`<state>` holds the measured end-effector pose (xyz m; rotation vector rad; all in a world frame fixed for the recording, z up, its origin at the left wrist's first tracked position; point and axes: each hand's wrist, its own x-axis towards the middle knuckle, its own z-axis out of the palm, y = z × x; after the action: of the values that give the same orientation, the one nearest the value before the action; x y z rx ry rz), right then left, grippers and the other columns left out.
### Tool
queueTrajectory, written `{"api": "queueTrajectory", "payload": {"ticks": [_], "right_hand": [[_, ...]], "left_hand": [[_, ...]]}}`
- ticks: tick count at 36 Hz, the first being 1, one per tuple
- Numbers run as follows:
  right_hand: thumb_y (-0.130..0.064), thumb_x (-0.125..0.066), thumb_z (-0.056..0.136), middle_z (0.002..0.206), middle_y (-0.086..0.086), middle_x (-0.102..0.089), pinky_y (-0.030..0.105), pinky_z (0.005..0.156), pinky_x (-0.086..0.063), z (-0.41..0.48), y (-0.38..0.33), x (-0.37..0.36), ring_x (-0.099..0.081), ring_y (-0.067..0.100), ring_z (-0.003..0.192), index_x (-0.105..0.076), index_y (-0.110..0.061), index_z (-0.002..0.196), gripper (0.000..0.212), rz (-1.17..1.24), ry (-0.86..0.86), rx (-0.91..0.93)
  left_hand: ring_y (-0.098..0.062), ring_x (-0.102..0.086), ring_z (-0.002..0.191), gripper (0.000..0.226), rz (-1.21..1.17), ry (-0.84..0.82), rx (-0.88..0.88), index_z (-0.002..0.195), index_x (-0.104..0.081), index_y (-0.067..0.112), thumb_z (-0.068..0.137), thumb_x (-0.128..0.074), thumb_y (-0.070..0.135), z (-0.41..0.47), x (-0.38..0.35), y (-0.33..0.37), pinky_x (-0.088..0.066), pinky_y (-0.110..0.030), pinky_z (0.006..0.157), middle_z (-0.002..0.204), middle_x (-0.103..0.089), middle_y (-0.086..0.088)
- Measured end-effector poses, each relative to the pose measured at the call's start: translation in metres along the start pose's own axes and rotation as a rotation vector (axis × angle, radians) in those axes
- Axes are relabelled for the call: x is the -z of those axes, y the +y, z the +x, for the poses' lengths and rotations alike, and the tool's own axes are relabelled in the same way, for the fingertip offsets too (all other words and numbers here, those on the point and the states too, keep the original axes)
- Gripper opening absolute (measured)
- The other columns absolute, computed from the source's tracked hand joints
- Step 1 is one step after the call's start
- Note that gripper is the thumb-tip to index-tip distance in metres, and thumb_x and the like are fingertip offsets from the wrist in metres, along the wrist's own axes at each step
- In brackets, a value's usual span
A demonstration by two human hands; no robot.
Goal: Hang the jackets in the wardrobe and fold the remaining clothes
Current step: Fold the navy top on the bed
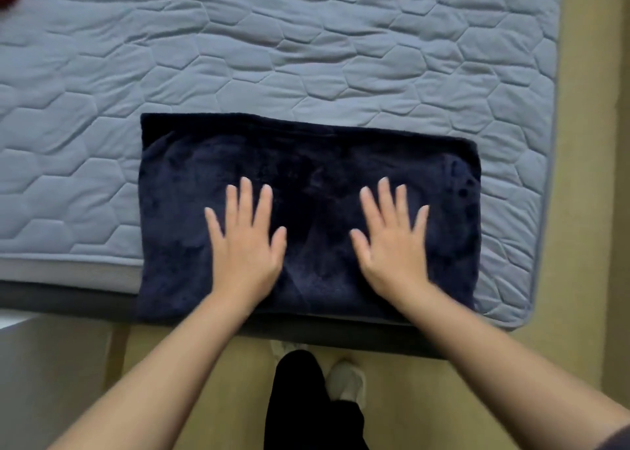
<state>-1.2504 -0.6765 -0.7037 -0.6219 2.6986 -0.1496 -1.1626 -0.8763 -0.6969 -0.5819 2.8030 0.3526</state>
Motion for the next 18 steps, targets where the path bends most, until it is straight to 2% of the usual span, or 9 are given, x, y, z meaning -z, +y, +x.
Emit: {"api": "queueTrajectory", "payload": {"ticks": [5, 9, 11, 14, 18], "right_hand": [[-0.048, -0.019, 0.096, 0.161, 0.000, -0.002, 0.059, 0.116, -0.004, -0.030, -0.050, -0.046, 0.002, 0.026, 0.148, -0.011, -0.027, 0.152, 0.061, 0.016, -0.091, 0.124], [-0.049, -0.034, 0.090, 0.158, 0.001, -0.019, 0.059, 0.113, -0.018, -0.029, -0.015, -0.087, -0.019, 0.027, 0.146, -0.027, -0.026, 0.149, 0.064, -0.110, -0.072, 0.246], [-0.049, -0.038, 0.087, 0.158, 0.001, -0.021, 0.058, 0.113, -0.015, -0.028, 0.012, -0.100, -0.022, 0.028, 0.145, -0.028, -0.027, 0.149, 0.067, -0.158, -0.043, 0.280], [-0.048, -0.037, 0.086, 0.159, 0.001, -0.018, 0.054, 0.114, -0.010, -0.036, 0.048, -0.104, -0.019, 0.027, 0.145, -0.024, -0.027, 0.150, 0.069, -0.203, -0.035, 0.240], [-0.048, -0.032, 0.089, 0.159, 0.005, -0.018, 0.051, 0.114, -0.014, -0.056, 0.086, -0.083, -0.019, 0.029, 0.145, -0.025, -0.021, 0.150, 0.067, -0.270, -0.078, 0.141]], "left_hand": [[-0.023, -0.003, 0.148, 0.061, -0.008, -0.065, -0.065, 0.152, -0.018, 0.023, 0.093, -0.021, 0.039, -0.022, -0.040, 0.030, -0.008, -0.056, 0.116, 0.161, -0.006, -0.006], [-0.028, -0.012, 0.147, 0.062, 0.124, -0.098, -0.177, 0.150, -0.026, 0.026, 0.091, -0.029, 0.043, -0.029, -0.085, -0.008, -0.010, -0.052, 0.117, 0.159, -0.012, -0.007], [-0.030, -0.014, 0.146, 0.066, 0.162, -0.062, -0.221, 0.150, -0.026, 0.026, 0.087, -0.034, 0.045, -0.025, -0.097, -0.034, -0.009, -0.051, 0.116, 0.159, -0.014, -0.007], [-0.030, -0.014, 0.145, 0.069, 0.197, -0.050, -0.150, 0.151, -0.020, 0.026, 0.086, -0.033, 0.046, -0.029, -0.098, -0.064, -0.008, -0.052, 0.115, 0.159, -0.014, -0.008], [-0.030, -0.017, 0.144, 0.068, 0.235, -0.098, 0.052, 0.151, -0.023, 0.020, 0.087, -0.029, 0.043, -0.048, -0.078, -0.100, -0.010, -0.056, 0.113, 0.158, -0.017, -0.010]]}}
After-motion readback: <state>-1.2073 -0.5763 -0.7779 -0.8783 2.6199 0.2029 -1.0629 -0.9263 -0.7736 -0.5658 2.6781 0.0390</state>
